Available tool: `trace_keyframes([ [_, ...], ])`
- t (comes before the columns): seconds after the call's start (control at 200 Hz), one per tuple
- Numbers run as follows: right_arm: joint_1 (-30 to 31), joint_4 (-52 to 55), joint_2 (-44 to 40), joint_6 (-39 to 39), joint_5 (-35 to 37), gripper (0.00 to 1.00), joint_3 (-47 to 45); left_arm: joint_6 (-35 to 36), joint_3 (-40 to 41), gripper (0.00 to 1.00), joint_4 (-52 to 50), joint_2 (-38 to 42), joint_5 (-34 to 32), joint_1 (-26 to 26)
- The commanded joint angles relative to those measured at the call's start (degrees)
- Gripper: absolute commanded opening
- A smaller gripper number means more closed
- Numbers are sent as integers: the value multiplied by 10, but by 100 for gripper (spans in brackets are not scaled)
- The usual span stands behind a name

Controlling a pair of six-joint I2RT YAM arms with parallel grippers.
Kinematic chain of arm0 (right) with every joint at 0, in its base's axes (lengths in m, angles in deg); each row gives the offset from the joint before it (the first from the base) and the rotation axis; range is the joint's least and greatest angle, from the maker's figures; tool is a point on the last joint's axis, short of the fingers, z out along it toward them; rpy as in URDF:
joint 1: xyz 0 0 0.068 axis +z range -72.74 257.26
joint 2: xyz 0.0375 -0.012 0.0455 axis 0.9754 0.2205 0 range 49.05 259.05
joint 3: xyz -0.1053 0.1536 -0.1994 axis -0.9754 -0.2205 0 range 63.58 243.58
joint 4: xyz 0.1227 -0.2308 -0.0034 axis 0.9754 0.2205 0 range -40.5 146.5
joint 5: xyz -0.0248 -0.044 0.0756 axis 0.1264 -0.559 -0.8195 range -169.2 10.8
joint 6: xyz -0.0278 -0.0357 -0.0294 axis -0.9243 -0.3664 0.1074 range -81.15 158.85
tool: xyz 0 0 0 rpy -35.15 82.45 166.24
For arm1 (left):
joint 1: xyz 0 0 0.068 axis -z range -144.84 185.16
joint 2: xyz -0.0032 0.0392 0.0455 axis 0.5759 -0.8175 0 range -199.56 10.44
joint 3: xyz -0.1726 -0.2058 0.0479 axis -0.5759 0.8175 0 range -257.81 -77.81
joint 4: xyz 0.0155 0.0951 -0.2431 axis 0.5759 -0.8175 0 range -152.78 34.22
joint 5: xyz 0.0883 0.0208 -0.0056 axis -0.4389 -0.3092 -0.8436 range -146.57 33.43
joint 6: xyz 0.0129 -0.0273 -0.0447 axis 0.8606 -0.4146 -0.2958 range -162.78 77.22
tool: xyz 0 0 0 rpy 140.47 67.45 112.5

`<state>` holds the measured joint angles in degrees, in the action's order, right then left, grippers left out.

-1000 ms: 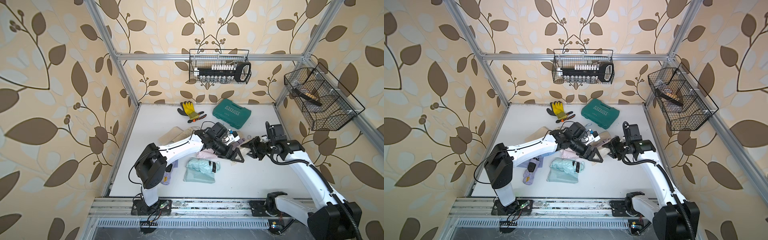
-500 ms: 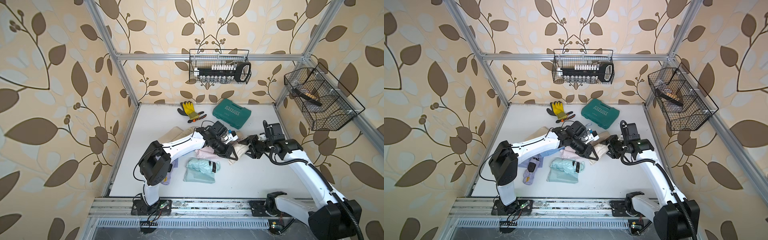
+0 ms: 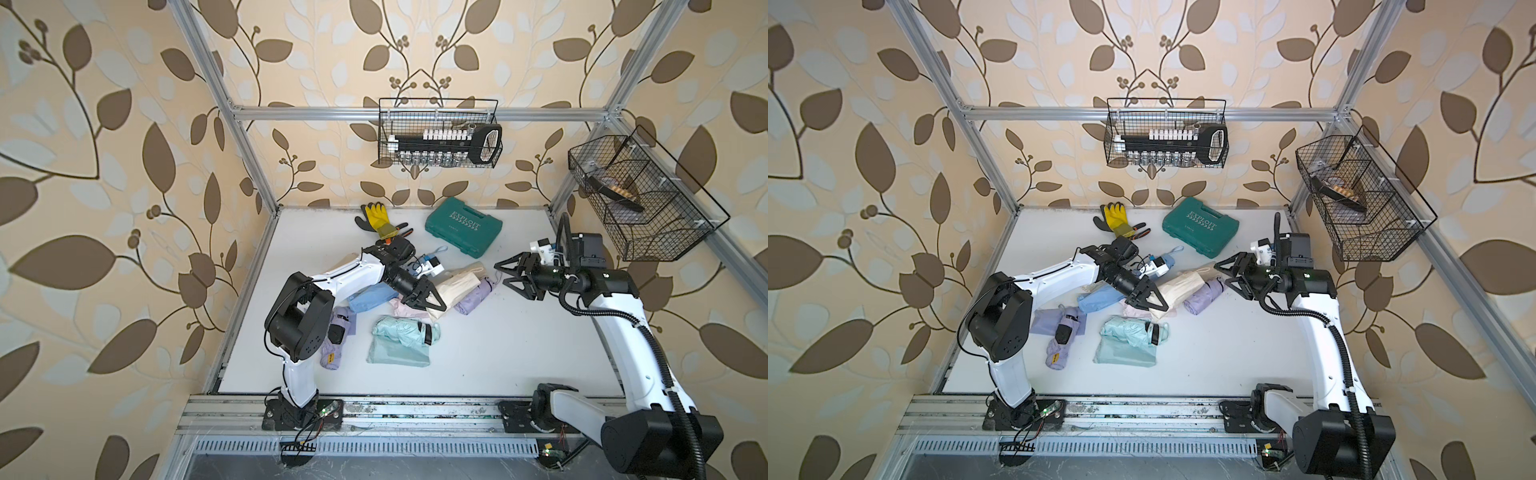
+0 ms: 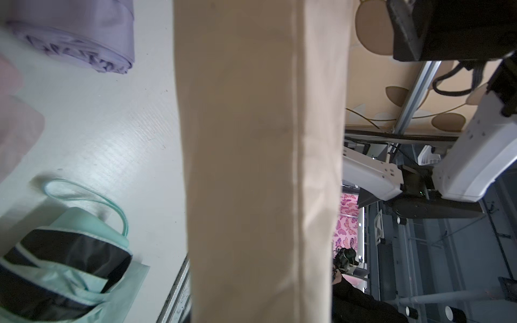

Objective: Take umbrellas out of sleeves
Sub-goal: Pick up the umbrella from the center of the board.

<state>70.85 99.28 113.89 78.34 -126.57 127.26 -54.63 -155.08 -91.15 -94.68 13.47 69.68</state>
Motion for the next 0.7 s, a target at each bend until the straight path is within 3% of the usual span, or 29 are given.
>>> trace_keyframes([
  [0.0,-1,40,8,-52,-64,57,-19,44,3,20,8,56,90,-1],
  [0.32,-1,9,21,-47,-68,46,-22,43,17,22,18,82,115,9],
  [0.695,17,-27,27,-25,-110,43,-46,66,-6,22,-20,85,118,20],
])
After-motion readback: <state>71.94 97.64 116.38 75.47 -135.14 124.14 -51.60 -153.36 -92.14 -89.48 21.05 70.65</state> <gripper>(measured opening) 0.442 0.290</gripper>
